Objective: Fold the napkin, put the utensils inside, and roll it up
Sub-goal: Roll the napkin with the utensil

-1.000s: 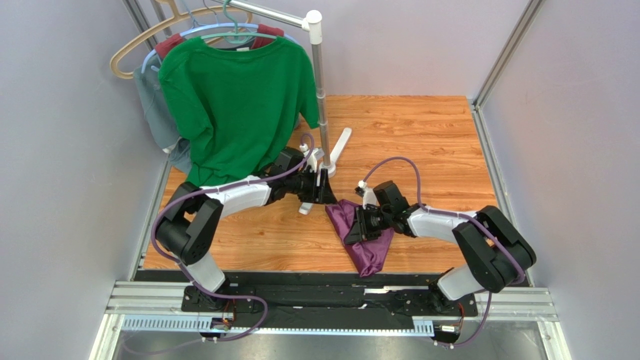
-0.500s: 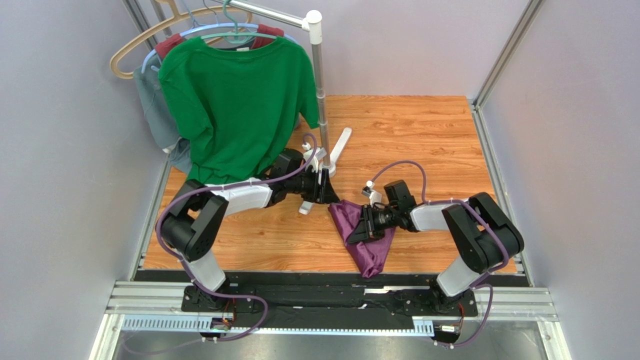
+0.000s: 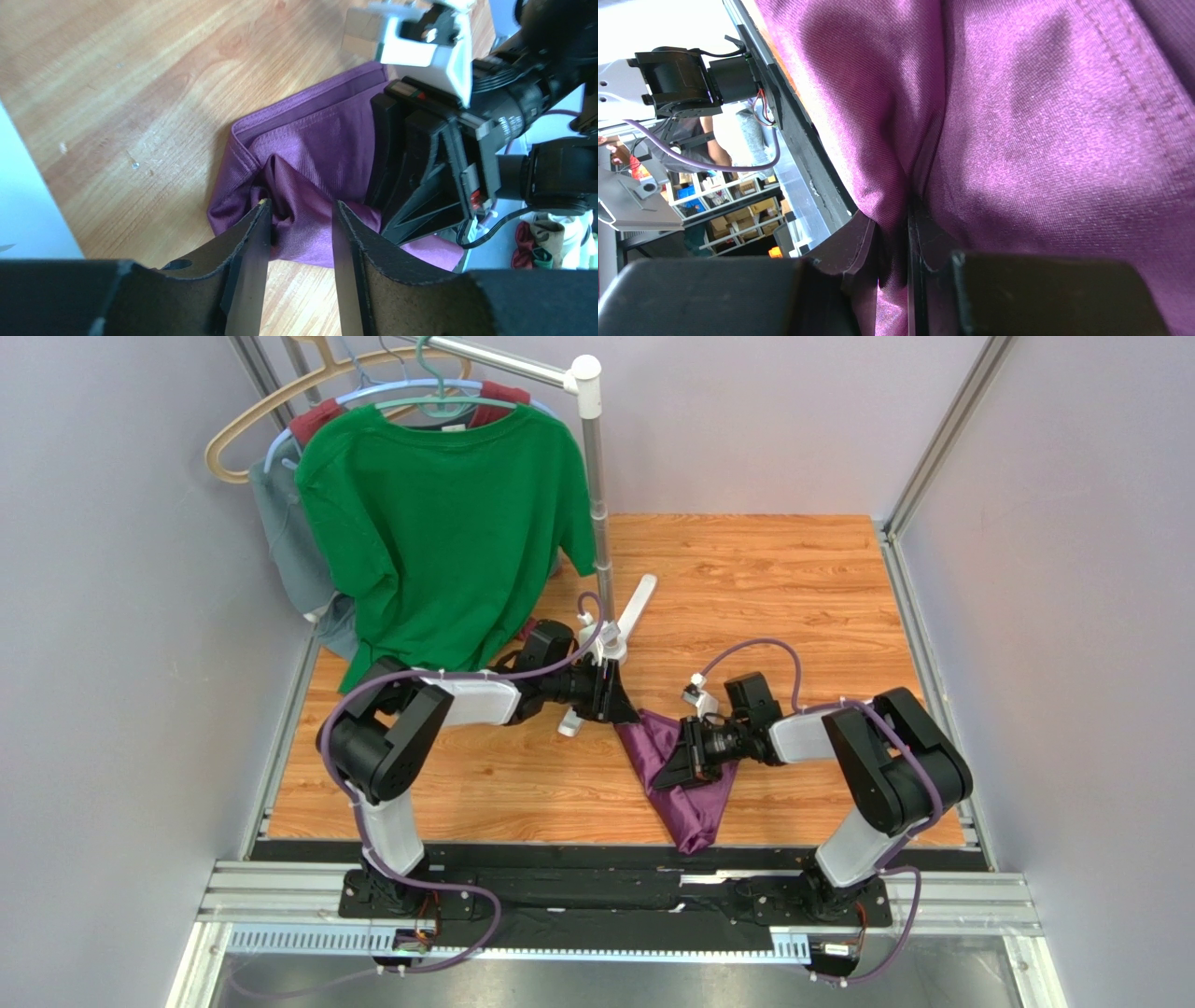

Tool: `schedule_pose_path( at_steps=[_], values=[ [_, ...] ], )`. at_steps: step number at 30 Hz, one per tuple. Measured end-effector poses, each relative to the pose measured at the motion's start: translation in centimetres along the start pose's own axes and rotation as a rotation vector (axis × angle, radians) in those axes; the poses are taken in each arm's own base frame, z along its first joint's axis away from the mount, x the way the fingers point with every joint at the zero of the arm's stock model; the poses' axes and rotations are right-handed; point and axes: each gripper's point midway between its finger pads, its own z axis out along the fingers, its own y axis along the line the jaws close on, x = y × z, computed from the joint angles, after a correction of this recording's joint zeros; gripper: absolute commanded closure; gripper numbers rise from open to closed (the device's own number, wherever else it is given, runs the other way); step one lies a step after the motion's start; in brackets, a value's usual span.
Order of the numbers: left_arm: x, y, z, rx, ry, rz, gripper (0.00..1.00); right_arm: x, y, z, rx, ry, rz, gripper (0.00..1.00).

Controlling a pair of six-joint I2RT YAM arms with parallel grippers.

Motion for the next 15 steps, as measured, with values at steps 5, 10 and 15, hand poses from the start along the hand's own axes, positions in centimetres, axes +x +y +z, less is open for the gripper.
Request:
schedule_pose_path(
  at_steps=[5,10,15],
  values=[
    [1.8,1.1,1.1,-0.002,0.05,-0.039,0.79,0.0,0.0,0.0,-0.004,0.003,0.006,0.87],
    [2.1,1.6,1.7,-0.028,0.084,-0.059,0.97,0.0,-0.1,0.0,0.003,0.001,0.011,0.61],
    [2.0,1.9,2.2,-0.071,0.122,-0.055,1.0,0.0,0.5,-0.4,0.004,0.003,0.015,0.44]
  ],
)
